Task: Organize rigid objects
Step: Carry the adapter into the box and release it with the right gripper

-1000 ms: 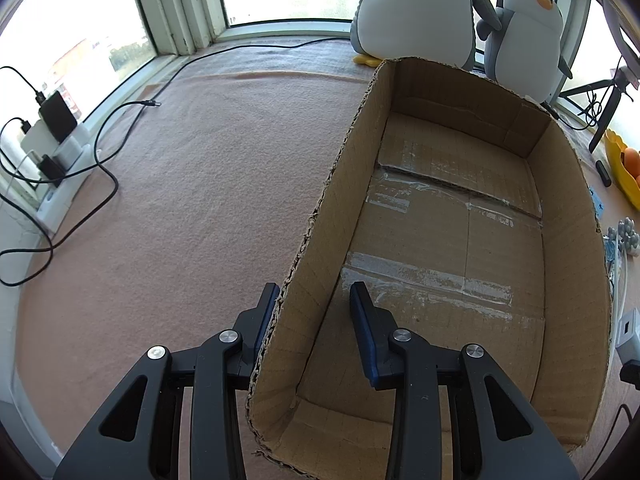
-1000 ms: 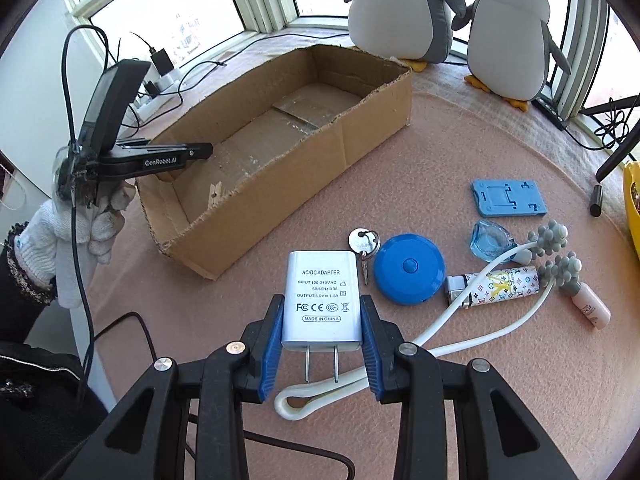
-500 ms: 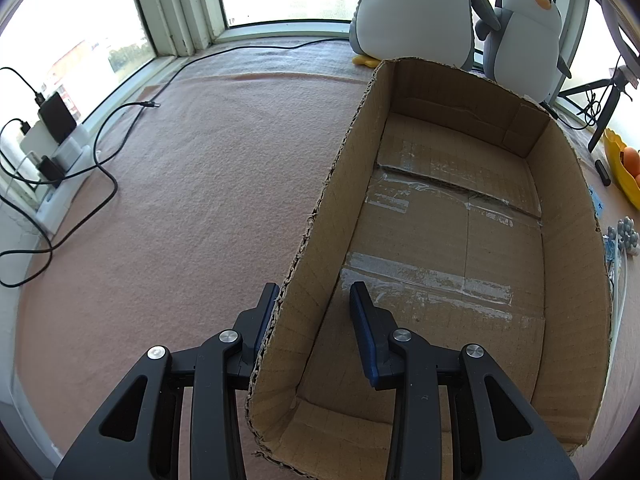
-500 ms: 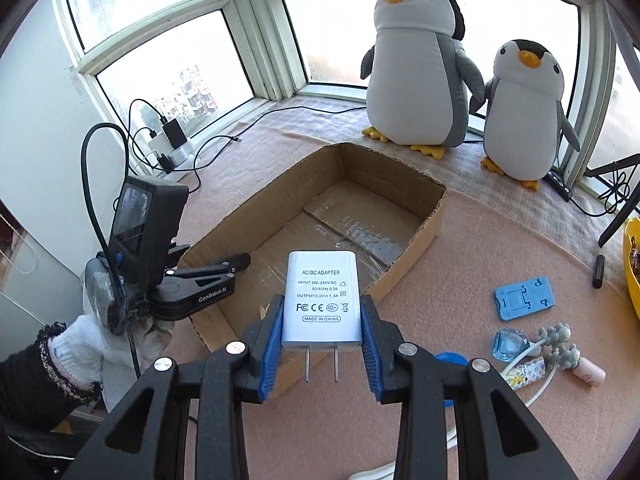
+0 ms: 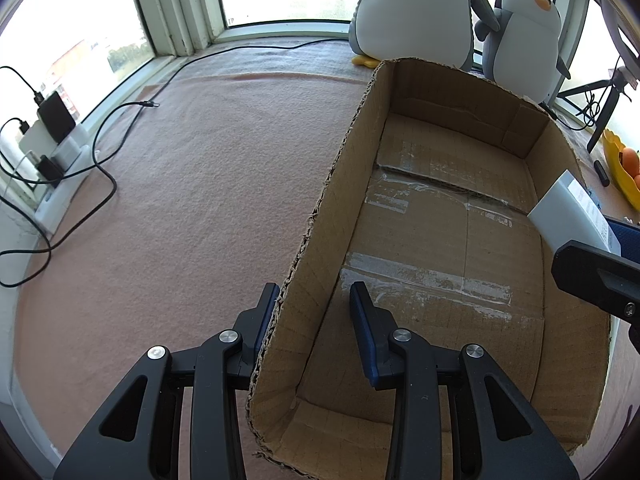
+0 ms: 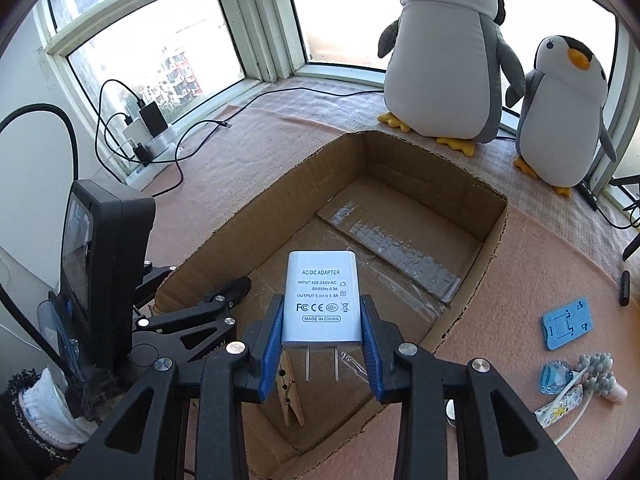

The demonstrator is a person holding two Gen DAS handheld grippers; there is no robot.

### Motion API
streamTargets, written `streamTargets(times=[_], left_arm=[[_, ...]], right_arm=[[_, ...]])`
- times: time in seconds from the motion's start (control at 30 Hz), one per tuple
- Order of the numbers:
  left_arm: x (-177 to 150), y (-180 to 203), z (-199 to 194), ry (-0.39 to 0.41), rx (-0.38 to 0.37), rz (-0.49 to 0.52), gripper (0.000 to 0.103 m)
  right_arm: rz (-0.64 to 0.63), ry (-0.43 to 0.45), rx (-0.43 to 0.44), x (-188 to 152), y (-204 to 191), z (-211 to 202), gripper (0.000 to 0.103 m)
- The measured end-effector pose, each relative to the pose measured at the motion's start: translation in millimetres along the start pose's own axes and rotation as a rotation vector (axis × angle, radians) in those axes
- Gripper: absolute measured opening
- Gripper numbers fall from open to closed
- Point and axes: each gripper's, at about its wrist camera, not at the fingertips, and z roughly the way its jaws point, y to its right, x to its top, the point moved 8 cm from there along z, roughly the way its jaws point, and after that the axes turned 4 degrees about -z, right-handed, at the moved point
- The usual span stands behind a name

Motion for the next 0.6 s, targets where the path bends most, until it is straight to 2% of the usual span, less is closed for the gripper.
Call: streamTargets(times=[0.23,0.4,0.6], left_arm=[[0,-1,0,0.000,-0.001,0.001,0.035],[-1,0,0,0.001,0.000,0.002,0.035],[-1,0,0,0.002,-0.002,0.004,0.035]], right_arm=[[-0.002,-0.022,-0.005,-4,-2,8,0.033],[0.015,-0.012,0.014,0,-4,6,0.050],[0.046,0.001,0.015,1,1,-2,0.050]])
